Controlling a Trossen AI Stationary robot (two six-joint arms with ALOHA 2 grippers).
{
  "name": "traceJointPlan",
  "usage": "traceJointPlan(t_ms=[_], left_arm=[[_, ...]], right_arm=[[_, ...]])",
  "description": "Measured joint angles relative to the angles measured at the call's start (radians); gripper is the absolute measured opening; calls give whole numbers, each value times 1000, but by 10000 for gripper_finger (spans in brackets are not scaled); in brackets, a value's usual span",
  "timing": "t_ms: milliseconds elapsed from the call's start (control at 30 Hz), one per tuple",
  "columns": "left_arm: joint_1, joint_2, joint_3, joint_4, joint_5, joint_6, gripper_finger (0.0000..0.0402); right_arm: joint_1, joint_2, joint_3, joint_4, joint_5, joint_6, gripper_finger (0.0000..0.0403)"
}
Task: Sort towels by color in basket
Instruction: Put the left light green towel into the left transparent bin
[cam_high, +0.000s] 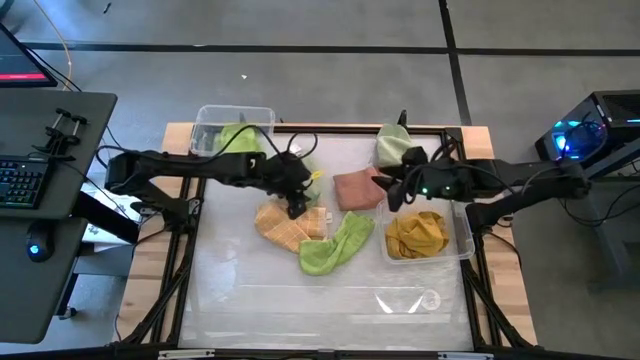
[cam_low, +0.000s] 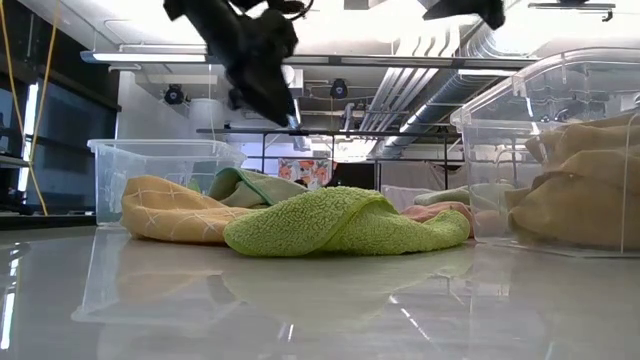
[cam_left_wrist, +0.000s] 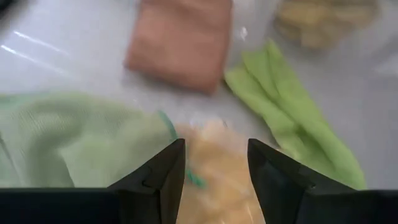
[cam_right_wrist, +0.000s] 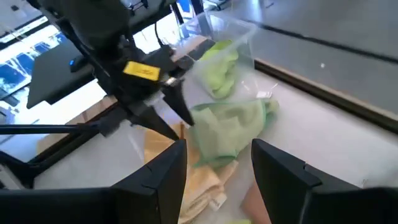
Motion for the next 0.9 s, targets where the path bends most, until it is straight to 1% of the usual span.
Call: traceJointPlan(t_ms=[67,200,333,400,500,600,700,800,900], left_arm=[[27,30,1,49,-4,-6,180],[84,115,1,89,-14,-6,222],[119,216,0,62,-84,-6,259],[128,270,0,61,-86,-6,268],[137,337,0,63,-61,-5,267],[140,385,0,72,-49,-4,244],[140,406,4,81,-50,28,201],[140,406,6,79,-52,73,137],[139,377,17,42,-76,99,56]], right_arm=[[-12,17,0,30,-10,-29,174],[-37,51,0,55,-75,-39,174],[-53,86,-1,68,-143,-29,174],[-54,103,-1,88,-165,-28,174],[-54,123,-1,121,-175,-25,174],[-54,132,-1,138,-175,-1,174],[-54,132,-1,139,-174,5,174],[-54,132,-1,139,-174,7,174],[-54,132,-1,139,-174,25,174]])
